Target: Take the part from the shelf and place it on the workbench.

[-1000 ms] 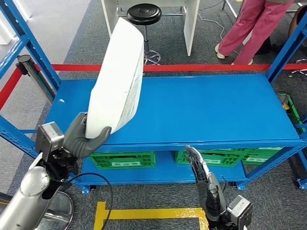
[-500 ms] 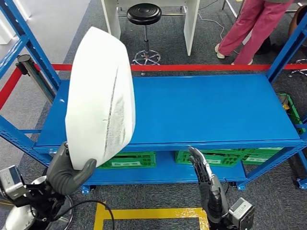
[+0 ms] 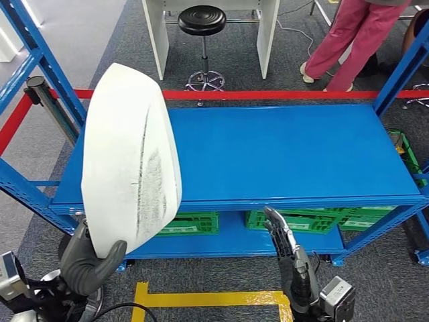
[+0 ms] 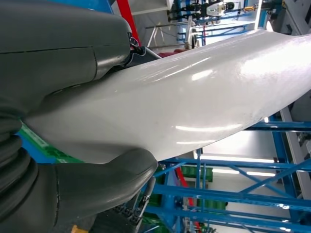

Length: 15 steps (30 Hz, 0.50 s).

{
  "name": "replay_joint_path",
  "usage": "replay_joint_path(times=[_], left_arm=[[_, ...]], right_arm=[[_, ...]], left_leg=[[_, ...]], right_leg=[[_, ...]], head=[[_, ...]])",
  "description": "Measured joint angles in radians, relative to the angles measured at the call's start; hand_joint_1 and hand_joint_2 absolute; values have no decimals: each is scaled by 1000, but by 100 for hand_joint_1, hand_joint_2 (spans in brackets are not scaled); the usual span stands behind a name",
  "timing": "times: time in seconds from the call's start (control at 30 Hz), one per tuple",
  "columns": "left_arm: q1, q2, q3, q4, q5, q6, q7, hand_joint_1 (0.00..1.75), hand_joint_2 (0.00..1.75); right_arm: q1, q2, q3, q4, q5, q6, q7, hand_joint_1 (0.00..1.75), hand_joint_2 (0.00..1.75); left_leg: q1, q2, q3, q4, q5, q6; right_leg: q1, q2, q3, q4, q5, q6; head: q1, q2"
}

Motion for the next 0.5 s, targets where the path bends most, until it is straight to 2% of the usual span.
replay_joint_path(times=[0.07,0.1,0.17,0.2,0.23,0.27,0.33,0.37,0.4,0.43,0.5], left_arm=[[2,-1,1,-6,1,-1,0,175,175],[3,-2,1,-8,1,-1,-1,175,175],[7,-5,2,-9,2,-2,-1,175,175],[10,-6,2,-9,4,-2,-1,175,175],[12,-7,2,-9,5,-3,-1,175,175],[13,-7,2,-9,7,-5,-1,175,175],[14,-8,2,-9,9,-8,-2,175,175],[14,-8,2,-9,9,-10,-3,175,175],[15,-8,2,-9,9,-12,-4,175,175],[15,-8,2,-10,9,-14,-5,175,175],[16,-8,3,-10,10,-17,-6,175,175]], right_arm=[[0,-2,0,-1,0,0,0,0,0],[-1,-3,0,0,0,0,0,0,0],[-1,-5,2,1,0,0,0,0,0],[0,-6,2,3,0,0,0,0,0],[0,-7,3,5,0,1,0,0,0],[0,-8,4,6,0,1,0,0,0],[-1,-10,4,8,1,2,-1,0,0],[-2,-10,5,8,1,3,-2,0,0],[-2,-10,5,8,1,4,-2,0,0],[-3,-10,5,9,1,4,-3,0,0],[-2,-10,4,11,0,6,-4,0,0]], left_leg=[[7,3,10,-22,13,12],[10,5,15,-31,19,16],[11,8,16,-33,22,18],[11,9,16,-31,22,18],[10,9,16,-29,20,17],[11,9,16,-26,18,15],[14,8,17,-16,7,6],[13,7,14,-8,0,0],[13,6,10,0,-6,-5],[11,5,5,8,-10,-10],[10,5,-6,18,-12,-19]], right_leg=[[3,-2,-11,18,-16,4],[5,-2,-30,56,-38,5],[6,-3,-91,179,-95,6],[6,-3,-120,235,-111,7],[5,-4,-137,261,-109,8],[5,-4,-136,252,-87,9],[4,-6,-88,141,-15,10],[5,-5,-57,87,8,9],[5,-3,-37,51,17,7],[6,-2,-29,38,11,2],[5,1,-35,38,6,-11]], head=[[2,0],[5,0],[8,0],[9,0],[9,0],[9,0],[9,0],[10,0],[11,0],[11,0],[9,0]])
